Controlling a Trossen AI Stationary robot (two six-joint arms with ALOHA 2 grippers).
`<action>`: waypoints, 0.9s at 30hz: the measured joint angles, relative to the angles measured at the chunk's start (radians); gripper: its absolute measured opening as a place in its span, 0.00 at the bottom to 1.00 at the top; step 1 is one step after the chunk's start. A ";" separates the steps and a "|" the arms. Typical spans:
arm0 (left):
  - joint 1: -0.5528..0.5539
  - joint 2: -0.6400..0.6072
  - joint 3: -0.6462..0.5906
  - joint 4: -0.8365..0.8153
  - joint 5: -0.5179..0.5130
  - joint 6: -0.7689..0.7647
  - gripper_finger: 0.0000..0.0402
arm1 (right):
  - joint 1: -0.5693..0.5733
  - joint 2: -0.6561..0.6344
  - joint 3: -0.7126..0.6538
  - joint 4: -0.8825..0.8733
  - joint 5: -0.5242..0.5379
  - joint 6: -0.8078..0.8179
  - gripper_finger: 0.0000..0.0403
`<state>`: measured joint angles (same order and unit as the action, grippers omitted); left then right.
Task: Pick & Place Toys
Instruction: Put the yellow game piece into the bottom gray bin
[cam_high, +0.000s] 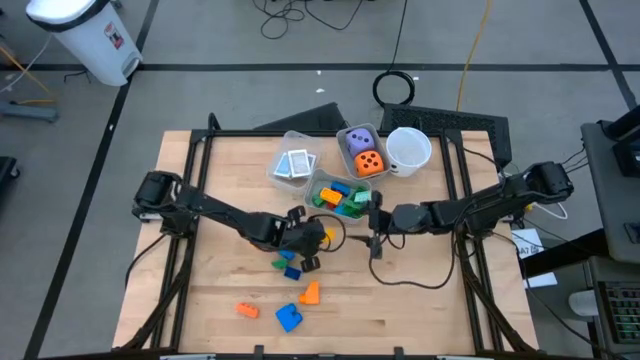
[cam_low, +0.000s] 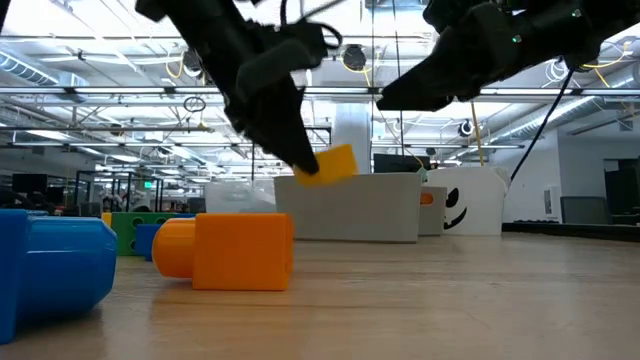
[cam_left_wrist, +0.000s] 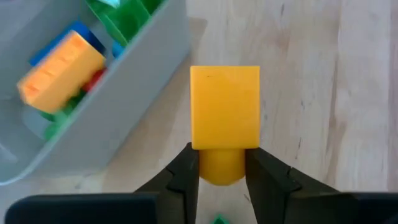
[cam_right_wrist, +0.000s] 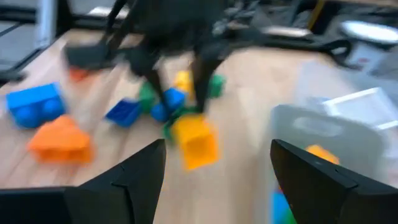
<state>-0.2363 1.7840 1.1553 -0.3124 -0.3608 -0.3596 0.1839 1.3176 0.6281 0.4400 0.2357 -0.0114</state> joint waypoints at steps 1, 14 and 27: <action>-0.004 -0.009 0.000 0.001 -0.020 0.000 0.27 | 0.009 0.009 0.000 -0.004 -0.020 0.000 0.66; -0.048 -0.059 0.000 0.101 -0.050 0.052 0.26 | 0.019 0.211 0.001 0.310 -0.044 -0.008 0.77; -0.046 -0.059 0.000 0.156 -0.010 0.077 0.26 | -0.019 0.216 0.000 0.319 -0.117 0.035 0.65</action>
<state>-0.2821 1.7248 1.1553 -0.1568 -0.3706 -0.2825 0.1648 1.5337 0.6285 0.7593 0.1184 0.0237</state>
